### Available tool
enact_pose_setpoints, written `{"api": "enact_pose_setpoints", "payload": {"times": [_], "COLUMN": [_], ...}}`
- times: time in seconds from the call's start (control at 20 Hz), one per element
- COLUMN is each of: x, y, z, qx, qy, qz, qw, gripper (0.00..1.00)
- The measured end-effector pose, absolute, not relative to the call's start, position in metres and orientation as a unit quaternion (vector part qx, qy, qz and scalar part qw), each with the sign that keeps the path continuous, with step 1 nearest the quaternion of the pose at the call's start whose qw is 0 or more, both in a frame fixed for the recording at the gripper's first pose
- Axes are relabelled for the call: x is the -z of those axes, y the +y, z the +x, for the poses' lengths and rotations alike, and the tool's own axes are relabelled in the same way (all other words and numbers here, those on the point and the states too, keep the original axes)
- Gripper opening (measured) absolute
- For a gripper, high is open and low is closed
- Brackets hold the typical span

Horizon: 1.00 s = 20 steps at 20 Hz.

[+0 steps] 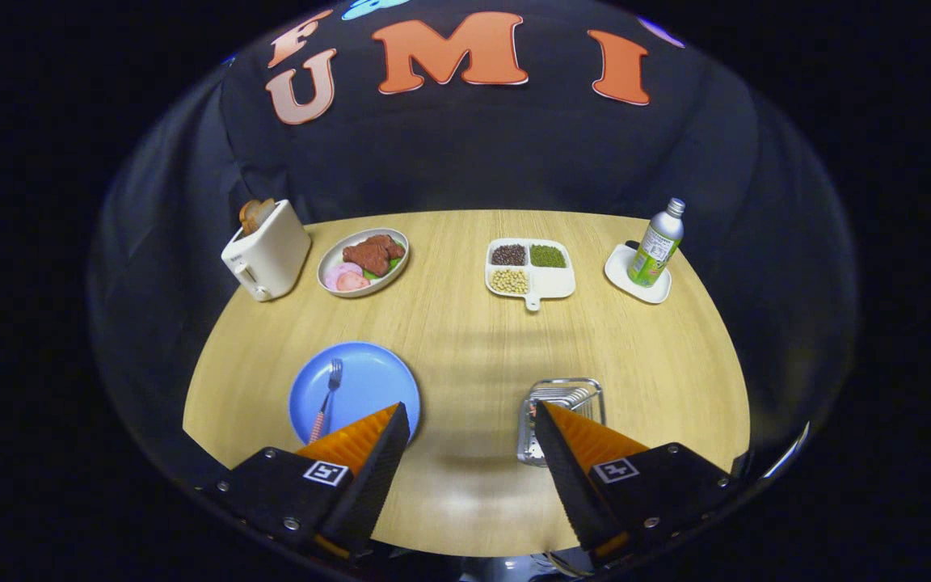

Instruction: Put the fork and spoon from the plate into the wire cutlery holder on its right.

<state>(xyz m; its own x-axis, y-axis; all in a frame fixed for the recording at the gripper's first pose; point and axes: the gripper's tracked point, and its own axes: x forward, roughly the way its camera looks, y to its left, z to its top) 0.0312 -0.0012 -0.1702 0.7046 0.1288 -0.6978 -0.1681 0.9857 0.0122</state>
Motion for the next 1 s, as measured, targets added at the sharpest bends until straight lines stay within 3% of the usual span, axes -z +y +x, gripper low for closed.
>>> {"api": "enact_pose_setpoints", "payload": {"times": [0.25,1.0], "x": [0.179,0.228], "y": [0.048,0.169], "z": [0.024,0.012], "qx": [-0.079,-0.116], "qy": [0.346,0.299], "qz": [-0.017,-0.017], "qw": [0.935,0.947], "gripper": [0.98,0.98]}}
